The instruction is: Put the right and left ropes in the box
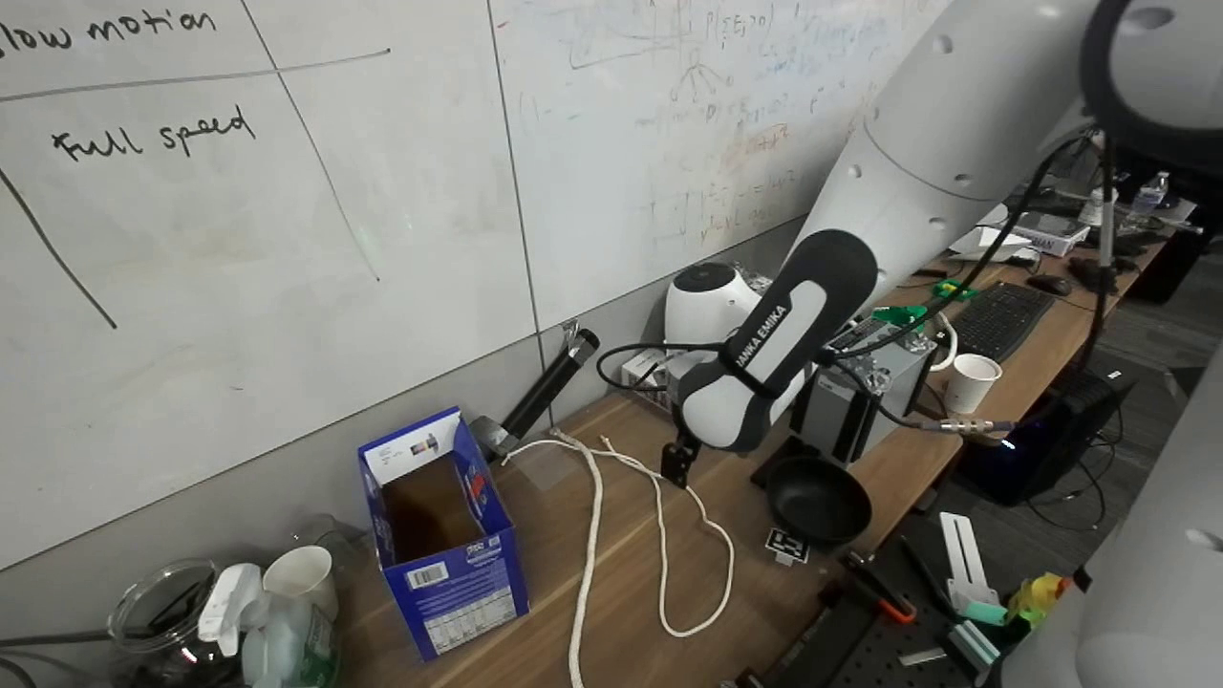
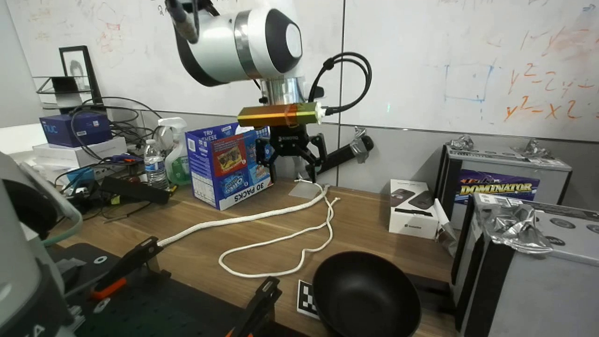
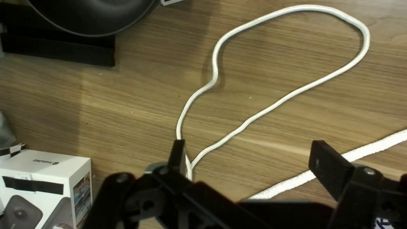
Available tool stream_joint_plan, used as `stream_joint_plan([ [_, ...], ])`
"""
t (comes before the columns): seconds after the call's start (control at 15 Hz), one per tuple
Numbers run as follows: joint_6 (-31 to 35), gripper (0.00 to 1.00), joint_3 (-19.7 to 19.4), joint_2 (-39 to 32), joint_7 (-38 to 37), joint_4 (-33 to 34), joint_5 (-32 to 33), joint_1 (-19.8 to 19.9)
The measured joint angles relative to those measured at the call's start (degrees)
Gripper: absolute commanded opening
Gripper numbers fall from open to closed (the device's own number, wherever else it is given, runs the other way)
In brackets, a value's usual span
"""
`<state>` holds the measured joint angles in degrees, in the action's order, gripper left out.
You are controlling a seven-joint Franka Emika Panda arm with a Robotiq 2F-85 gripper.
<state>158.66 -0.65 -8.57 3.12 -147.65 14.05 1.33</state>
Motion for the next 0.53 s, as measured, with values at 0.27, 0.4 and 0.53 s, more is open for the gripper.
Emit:
stream_joint_plan([
  [0.27, 1.6, 1.00, -0.5, -9.0, 4.2, 6.8, -0.2, 0.9],
  [0.4, 1.6, 1.00, -0.4, -13.5, 6.2, 10.9, -0.7, 1.4],
  [0.53, 1.6, 1.00, -0.1, -17.6, 8.2, 14.8, -1.5, 2.2],
])
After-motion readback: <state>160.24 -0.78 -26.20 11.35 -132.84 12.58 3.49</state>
